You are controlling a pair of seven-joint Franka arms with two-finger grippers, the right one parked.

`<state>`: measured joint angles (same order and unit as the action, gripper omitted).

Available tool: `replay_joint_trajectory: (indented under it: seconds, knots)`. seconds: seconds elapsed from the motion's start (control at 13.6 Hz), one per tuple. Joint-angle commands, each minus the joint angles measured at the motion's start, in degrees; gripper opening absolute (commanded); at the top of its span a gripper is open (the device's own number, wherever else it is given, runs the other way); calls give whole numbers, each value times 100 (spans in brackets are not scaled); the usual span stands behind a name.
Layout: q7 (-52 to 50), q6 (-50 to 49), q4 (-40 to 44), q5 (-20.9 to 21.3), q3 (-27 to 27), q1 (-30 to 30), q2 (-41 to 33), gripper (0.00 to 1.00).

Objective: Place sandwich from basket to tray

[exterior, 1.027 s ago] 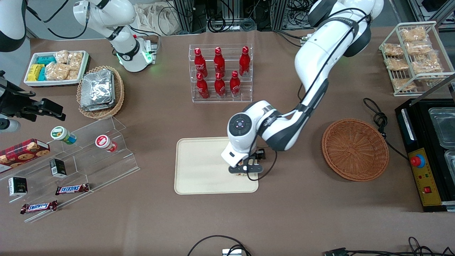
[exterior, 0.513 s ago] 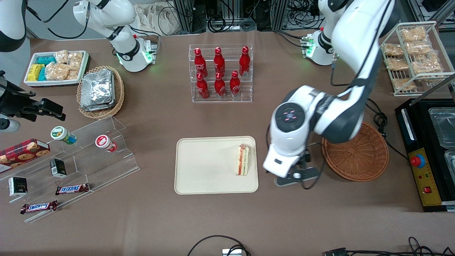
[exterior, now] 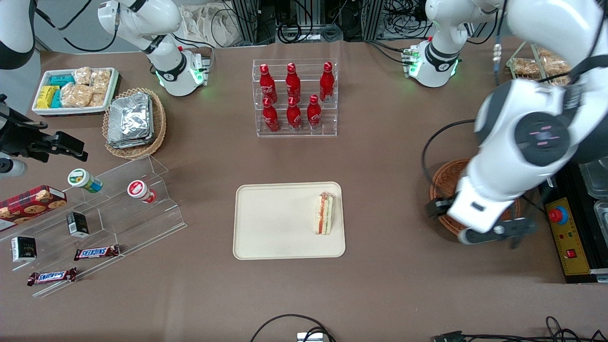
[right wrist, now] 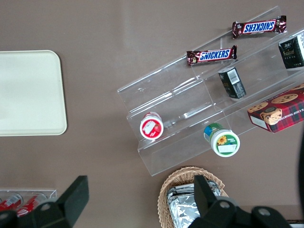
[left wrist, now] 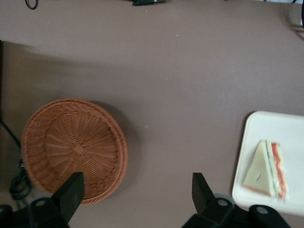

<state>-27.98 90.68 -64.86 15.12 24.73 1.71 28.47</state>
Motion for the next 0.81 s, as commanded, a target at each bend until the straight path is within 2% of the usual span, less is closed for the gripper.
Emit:
replay_joint_trajectory:
  seconds: [0.0,0.29,0.44,0.59,0.73]
  knots:
    - [633,-208,-203,-456,41,407,-376,100]
    - [995,-455,-246,-440,-20,567,-692,100]
    - [1433,-385,-736,-553,-484,497,-1113,100]
    - [1899,-341,-1028,-1036,-1055,331,-1492,100]
    - [2382,-332,-1509,-1265,-1626,111,-2000,100]
